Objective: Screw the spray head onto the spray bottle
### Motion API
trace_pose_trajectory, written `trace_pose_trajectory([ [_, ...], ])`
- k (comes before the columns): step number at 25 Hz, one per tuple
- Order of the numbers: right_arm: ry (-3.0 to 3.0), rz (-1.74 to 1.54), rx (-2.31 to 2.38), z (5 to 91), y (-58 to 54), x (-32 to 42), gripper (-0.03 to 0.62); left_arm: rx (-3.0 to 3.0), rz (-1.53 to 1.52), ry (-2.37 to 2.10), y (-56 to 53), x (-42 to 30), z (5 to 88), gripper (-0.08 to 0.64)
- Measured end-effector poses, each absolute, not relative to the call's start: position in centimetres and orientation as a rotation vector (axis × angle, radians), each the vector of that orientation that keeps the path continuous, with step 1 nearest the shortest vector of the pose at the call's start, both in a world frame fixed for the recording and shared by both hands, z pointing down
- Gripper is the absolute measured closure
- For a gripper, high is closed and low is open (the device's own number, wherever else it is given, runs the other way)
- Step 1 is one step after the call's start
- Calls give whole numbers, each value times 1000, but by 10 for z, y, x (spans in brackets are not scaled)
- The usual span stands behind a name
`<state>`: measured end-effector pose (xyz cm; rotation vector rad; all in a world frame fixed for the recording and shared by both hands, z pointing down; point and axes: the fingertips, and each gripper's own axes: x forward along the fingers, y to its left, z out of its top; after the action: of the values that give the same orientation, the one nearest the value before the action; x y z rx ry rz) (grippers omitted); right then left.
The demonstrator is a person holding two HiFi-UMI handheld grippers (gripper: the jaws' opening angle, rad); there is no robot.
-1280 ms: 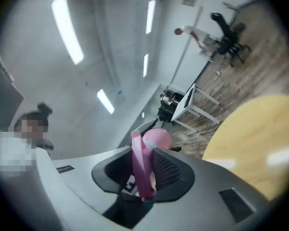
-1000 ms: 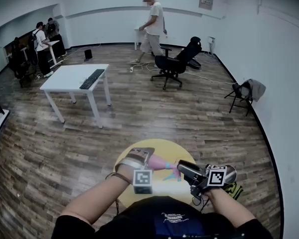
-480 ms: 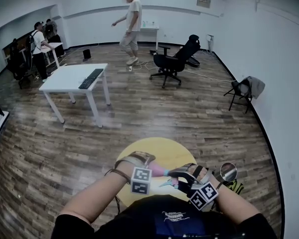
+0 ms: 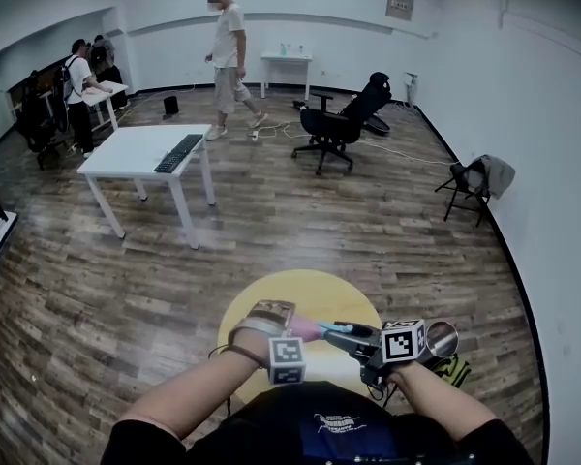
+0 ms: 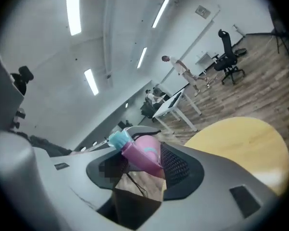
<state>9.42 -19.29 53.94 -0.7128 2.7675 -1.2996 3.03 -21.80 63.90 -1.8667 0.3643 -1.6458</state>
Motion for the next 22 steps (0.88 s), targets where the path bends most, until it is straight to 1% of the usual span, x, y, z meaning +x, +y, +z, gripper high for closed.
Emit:
trace_pose_trajectory([
  [1,2880,-1130,-779,533,-194,97,374,-1940,-1645,320,-215,31,646,78],
  [2,3039,-843,-867,525,-194,101,284,-2016,-1648,276,-212,31,650,78],
  [3,3225,-414,-947,519,-191,103,258,-2082,-1657,231,-208,28,650,78],
  [4,3387,148,-976,516,-184,101,256,-2129,-1673,182,-203,23,649,77],
  [5,3461,774,-927,518,-172,95,220,-2162,-1693,128,-199,18,649,77],
  [6,3435,1345,-807,525,-160,88,204,-2190,-1711,72,-194,15,649,77],
  [7,3360,1760,-653,535,-150,80,201,-2223,-1724,17,-189,13,648,77],
  [8,3291,2019,-517,549,-144,75,194,-2264,-1730,-34,-184,14,645,77],
  [9,3226,2193,-436,562,-142,74,175,-2309,-1731,-75,-178,18,642,77],
  [10,3142,2348,-429,571,-147,77,154,-2354,-1729,-103,-173,23,638,75],
  [11,3038,2486,-482,575,-154,81,150,-2396,-1729,-121,-168,29,635,75],
  [12,2944,2577,-559,574,-161,84,164,-2435,-1734,-137,-162,33,633,75],
  [13,2875,2616,-627,569,-165,83,200,-2473,-1748,-159,-156,35,632,75],
  [15,2794,2632,-704,555,-169,77,233,-2541,-1764,-226,-143,37,629,75],
  [16,2777,2628,-724,549,-171,74,239,-2562,-1758,-246,-140,40,627,75],
  [17,2783,2608,-735,545,-172,73,270,-2576,-1748,-251,-141,42,626,74],
  [20,2961,2402,-716,544,-169,66,276,-2605,-1729,-273,-140,46,628,76],
  [22,3250,2105,-660,557,-165,65,291,-2543,-1794,-263,-138,40,639,77],
])
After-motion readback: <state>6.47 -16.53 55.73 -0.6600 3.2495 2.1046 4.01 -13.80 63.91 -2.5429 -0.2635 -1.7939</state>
